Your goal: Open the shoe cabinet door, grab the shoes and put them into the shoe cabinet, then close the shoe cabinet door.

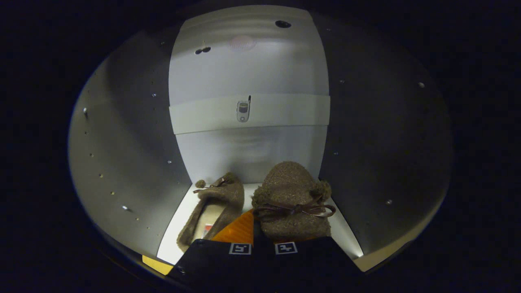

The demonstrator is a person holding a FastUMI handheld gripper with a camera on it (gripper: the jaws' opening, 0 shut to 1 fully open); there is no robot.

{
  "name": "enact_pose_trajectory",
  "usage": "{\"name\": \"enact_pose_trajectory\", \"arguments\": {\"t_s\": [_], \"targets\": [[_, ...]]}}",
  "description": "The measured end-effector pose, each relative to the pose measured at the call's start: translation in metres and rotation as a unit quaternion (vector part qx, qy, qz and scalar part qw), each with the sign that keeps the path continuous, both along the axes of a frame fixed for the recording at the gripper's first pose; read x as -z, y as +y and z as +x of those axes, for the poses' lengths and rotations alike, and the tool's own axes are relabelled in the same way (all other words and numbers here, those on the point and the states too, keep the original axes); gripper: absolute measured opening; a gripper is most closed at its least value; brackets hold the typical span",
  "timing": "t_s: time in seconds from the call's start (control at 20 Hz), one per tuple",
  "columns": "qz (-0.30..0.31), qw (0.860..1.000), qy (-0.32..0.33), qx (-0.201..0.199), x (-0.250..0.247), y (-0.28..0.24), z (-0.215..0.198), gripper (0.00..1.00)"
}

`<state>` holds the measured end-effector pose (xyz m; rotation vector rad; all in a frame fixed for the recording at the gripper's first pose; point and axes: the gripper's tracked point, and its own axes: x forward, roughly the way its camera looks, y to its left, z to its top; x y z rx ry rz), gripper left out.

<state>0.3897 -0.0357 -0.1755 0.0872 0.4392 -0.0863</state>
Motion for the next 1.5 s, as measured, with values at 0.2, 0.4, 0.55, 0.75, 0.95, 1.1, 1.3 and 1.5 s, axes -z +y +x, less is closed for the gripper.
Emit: {"name": "enact_pose_trajectory", "arguments": {"t_s": [0.2,0.4,0.55,0.75,0.95,1.1,1.3,1.5], "targets": [[-0.007,1.000,0.023,0.010,0.027,-0.010,0.034,0.07],[0.004,0.998,0.059,0.016,0.052,-0.013,0.055,0.09],[-0.003,0.997,0.080,0.020,0.057,-0.014,0.056,0.15],[-0.010,0.996,0.093,0.004,0.055,-0.007,0.044,0.39],[-0.022,0.995,0.100,0.001,0.043,-0.009,0.019,0.65],[-0.005,0.997,0.078,0.000,0.018,-0.006,-0.002,0.84],[-0.001,1.000,0.022,0.001,-0.024,-0.009,-0.033,0.99],[-0.001,0.998,-0.053,-0.016,-0.072,0.001,-0.079,0.99]]}}
